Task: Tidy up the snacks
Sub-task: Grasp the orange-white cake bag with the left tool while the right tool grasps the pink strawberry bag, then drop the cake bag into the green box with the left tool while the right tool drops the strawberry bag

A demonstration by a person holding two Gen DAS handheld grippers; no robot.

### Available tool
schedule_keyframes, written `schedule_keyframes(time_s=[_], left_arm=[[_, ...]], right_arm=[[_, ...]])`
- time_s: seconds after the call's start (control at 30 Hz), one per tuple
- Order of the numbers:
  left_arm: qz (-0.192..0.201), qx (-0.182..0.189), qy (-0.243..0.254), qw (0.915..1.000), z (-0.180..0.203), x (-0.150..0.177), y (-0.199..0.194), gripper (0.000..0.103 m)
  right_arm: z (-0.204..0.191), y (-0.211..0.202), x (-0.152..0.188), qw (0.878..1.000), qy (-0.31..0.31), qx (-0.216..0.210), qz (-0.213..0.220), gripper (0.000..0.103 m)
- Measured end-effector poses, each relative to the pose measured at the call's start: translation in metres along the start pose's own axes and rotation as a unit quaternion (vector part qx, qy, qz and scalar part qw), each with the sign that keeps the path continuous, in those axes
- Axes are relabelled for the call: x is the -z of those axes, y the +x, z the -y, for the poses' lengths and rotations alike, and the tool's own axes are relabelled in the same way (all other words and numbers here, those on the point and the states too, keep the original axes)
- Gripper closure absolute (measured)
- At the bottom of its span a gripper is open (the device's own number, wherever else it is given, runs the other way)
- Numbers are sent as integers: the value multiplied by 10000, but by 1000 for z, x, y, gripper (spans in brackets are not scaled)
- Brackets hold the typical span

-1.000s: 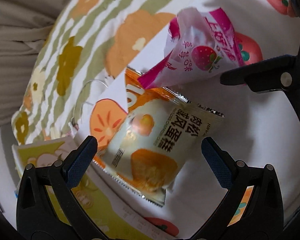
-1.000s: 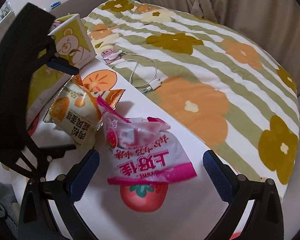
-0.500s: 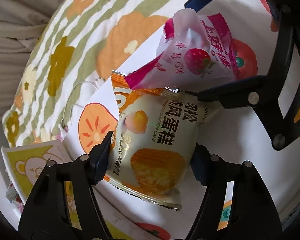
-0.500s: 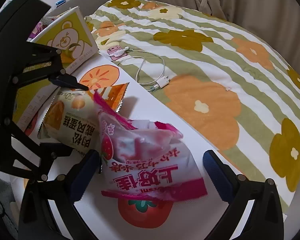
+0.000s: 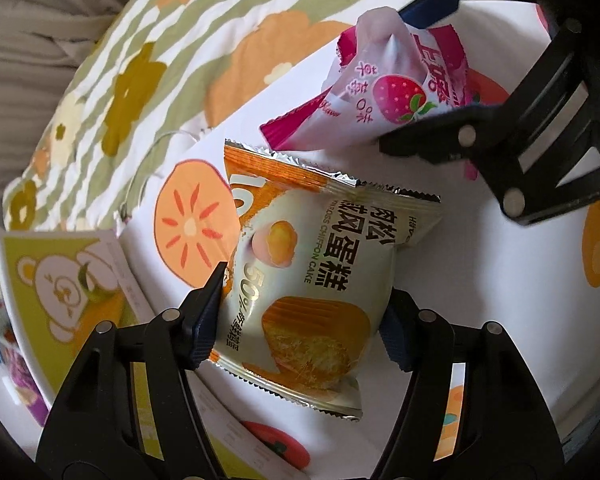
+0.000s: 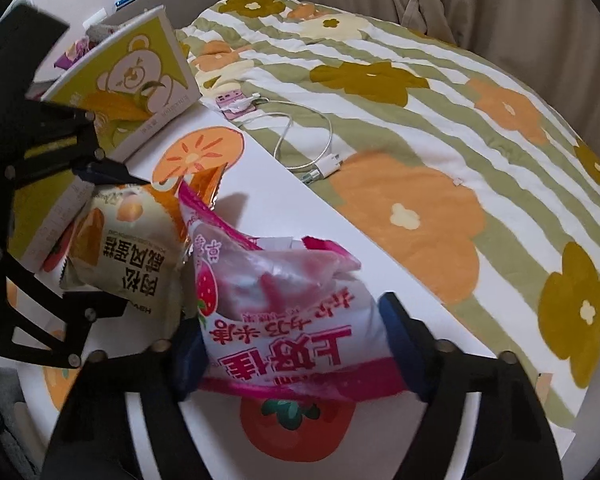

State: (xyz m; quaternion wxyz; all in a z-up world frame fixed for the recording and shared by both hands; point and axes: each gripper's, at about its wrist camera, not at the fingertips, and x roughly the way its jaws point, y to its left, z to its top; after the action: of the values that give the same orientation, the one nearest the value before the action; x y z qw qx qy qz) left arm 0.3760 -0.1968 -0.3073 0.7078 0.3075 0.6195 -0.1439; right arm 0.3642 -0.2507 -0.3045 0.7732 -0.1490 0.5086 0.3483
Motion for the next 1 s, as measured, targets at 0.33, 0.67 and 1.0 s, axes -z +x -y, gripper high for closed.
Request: schedule_keyframes(time_s=[0.33, 0.67, 1.0], left_arm=[[209, 119, -453, 9987, 1, 18, -22, 40], [1228, 327, -1411, 9818, -30, 47, -119, 40], [2300, 344, -2370, 9433, -115, 140, -213, 40]], right_arm=[[-3, -20, 11, 9987, 423, 229, 160, 47], [-27, -120, 0, 9886, 1039, 856, 667, 48], [-113, -206, -45, 9749, 1132, 1300, 1412, 47]])
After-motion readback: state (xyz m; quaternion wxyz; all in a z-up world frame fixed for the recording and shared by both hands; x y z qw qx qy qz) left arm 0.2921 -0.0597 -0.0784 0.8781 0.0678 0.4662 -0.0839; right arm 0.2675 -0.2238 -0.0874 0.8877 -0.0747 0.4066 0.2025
